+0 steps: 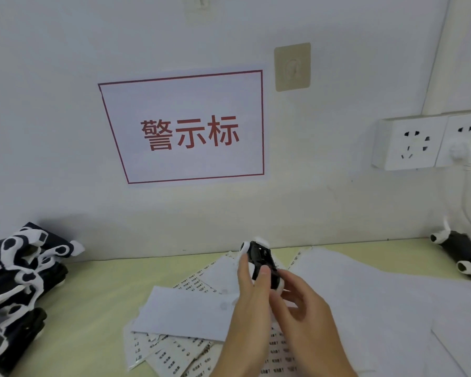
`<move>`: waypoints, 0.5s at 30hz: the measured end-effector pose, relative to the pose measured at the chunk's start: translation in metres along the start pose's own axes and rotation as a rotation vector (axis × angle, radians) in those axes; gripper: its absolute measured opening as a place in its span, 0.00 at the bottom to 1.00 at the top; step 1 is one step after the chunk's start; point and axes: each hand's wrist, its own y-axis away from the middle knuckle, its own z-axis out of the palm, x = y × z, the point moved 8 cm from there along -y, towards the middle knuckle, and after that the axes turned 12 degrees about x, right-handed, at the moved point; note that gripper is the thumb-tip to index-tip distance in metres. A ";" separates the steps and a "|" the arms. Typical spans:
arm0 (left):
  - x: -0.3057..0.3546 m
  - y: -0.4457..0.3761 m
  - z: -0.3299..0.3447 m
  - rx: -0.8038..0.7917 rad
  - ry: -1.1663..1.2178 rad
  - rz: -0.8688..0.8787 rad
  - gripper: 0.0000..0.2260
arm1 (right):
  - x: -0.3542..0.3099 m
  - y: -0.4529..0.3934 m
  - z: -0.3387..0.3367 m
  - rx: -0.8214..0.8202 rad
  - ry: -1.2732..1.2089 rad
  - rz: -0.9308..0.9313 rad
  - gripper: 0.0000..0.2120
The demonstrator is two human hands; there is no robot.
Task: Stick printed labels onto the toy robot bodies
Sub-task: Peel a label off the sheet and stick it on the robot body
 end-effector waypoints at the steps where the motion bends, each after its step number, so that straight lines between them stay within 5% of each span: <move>1: -0.001 0.002 0.005 -0.022 -0.019 0.003 0.16 | -0.001 0.001 -0.001 0.003 -0.024 0.018 0.14; 5: -0.006 0.009 0.018 -0.080 -0.060 0.014 0.22 | 0.004 -0.004 -0.009 0.071 -0.051 0.115 0.21; 10: -0.005 0.017 0.031 -0.179 -0.165 0.076 0.26 | 0.018 -0.012 -0.027 0.246 -0.130 0.236 0.07; 15: 0.006 0.025 0.032 -0.210 -0.364 0.306 0.19 | 0.027 -0.014 -0.047 0.385 -0.209 0.317 0.09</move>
